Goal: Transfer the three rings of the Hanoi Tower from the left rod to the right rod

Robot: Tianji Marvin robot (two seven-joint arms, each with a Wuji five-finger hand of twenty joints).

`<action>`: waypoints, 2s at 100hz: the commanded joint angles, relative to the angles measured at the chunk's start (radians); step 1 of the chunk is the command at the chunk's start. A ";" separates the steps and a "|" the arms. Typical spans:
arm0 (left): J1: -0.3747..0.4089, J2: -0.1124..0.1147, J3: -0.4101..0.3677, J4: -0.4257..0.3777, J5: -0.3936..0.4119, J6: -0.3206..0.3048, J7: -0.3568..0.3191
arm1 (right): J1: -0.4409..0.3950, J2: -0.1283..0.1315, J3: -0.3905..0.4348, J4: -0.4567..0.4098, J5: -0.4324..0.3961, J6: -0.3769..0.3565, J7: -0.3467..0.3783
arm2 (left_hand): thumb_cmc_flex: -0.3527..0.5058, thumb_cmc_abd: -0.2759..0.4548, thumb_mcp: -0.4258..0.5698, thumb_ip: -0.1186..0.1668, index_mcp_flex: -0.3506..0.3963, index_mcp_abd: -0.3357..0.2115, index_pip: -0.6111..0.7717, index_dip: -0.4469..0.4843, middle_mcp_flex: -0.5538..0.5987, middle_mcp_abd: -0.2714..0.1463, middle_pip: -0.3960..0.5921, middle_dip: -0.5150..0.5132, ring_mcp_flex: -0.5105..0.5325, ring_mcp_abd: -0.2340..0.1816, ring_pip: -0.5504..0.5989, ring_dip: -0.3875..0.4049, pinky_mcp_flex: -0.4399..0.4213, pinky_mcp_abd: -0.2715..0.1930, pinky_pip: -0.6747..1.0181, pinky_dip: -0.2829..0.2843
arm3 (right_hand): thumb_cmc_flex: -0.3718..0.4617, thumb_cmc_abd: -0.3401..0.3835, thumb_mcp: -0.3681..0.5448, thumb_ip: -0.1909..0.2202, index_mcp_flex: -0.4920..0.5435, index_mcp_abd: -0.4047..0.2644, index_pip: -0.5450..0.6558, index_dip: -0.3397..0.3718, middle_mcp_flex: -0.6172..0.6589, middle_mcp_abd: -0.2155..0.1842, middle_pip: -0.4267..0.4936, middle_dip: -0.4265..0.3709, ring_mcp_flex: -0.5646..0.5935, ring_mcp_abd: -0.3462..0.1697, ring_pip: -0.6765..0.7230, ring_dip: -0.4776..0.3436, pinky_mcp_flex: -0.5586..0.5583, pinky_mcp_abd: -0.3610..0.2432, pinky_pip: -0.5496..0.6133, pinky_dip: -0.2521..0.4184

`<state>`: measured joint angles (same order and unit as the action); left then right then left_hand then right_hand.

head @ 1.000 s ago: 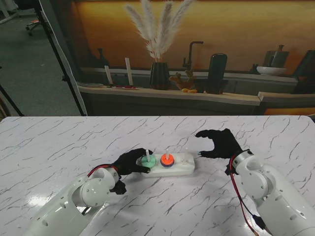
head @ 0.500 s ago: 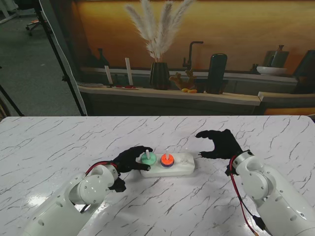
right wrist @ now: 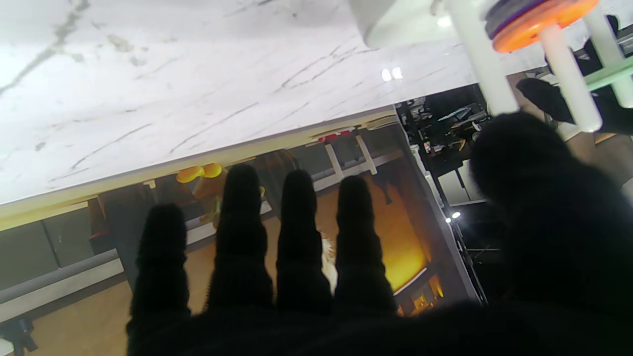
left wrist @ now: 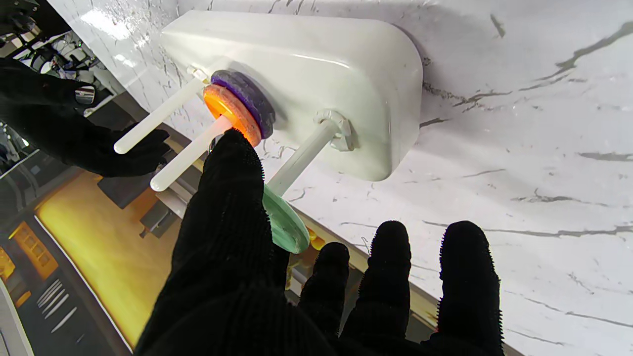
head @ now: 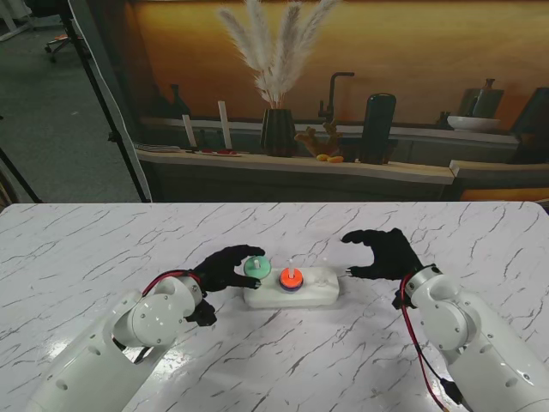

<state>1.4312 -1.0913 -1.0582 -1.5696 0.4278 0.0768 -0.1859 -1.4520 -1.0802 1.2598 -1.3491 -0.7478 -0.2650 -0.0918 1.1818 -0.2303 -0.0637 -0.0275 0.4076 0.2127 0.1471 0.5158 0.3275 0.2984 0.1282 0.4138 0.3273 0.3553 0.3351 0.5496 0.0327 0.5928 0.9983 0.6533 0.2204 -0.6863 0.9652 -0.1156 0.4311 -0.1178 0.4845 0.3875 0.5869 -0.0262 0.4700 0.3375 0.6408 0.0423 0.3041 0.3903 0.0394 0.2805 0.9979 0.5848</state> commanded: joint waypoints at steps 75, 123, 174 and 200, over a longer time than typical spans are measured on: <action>-0.017 0.022 -0.037 -0.093 0.000 0.005 -0.113 | -0.008 -0.008 -0.013 0.008 0.007 0.005 -0.002 | 0.109 0.123 0.076 0.017 0.104 -0.110 0.139 0.066 0.029 0.013 -0.007 -0.005 0.016 0.012 0.012 0.006 0.003 0.062 0.056 -0.001 | 0.001 0.015 0.005 0.030 0.012 0.004 0.006 0.009 0.012 0.002 0.012 0.005 0.013 -0.022 0.015 0.006 -0.006 0.110 0.016 0.011; -0.079 0.015 0.017 -0.084 -0.053 0.010 -0.121 | -0.011 -0.007 0.002 0.023 0.003 0.033 0.000 | 0.109 0.126 0.065 0.019 0.103 -0.113 0.133 0.070 0.029 0.011 -0.015 -0.005 0.013 0.004 0.001 0.003 -0.001 0.087 0.039 -0.011 | 0.004 0.009 0.010 0.030 0.013 0.005 0.008 0.010 0.011 0.002 0.013 0.005 0.013 -0.023 0.016 0.006 -0.005 0.110 0.017 0.011; -0.186 -0.026 0.157 0.001 -0.146 0.037 -0.047 | -0.028 -0.005 0.030 0.056 0.004 0.074 0.009 | 0.109 0.128 0.066 0.020 0.101 -0.113 0.131 0.074 0.033 0.007 -0.015 -0.003 0.015 0.007 0.006 0.008 0.001 0.085 0.043 -0.011 | 0.007 0.007 0.014 0.029 0.013 0.005 0.011 0.010 0.011 0.002 0.015 0.005 0.013 -0.022 0.017 0.006 -0.007 0.109 0.016 0.010; -0.245 -0.039 0.221 0.033 -0.174 0.040 -0.047 | -0.032 -0.004 0.042 0.067 0.004 0.082 0.009 | 0.109 0.130 0.063 0.020 0.098 -0.114 0.128 0.073 0.032 0.008 -0.015 -0.002 0.015 0.006 0.005 0.009 0.001 0.083 0.044 -0.012 | 0.008 0.005 0.016 0.029 0.013 0.007 0.012 0.010 0.012 0.001 0.016 0.005 0.013 -0.022 0.018 0.006 -0.007 0.108 0.016 0.010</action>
<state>1.1973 -1.1154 -0.8440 -1.5415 0.2632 0.1316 -0.2176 -1.4748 -1.0815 1.3028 -1.2883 -0.7455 -0.1858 -0.0836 1.1926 -0.2303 -0.0637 -0.0275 0.4076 0.2116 0.1471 0.5166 0.3377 0.3062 0.1288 0.4138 0.3274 0.3559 0.3357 0.5498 0.0338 0.6181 1.0025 0.6495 0.2297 -0.6863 0.9662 -0.1156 0.4312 -0.1178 0.4851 0.3875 0.5869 -0.0261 0.4709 0.3375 0.6409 0.0422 0.3042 0.3903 0.0395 0.2805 0.9980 0.5849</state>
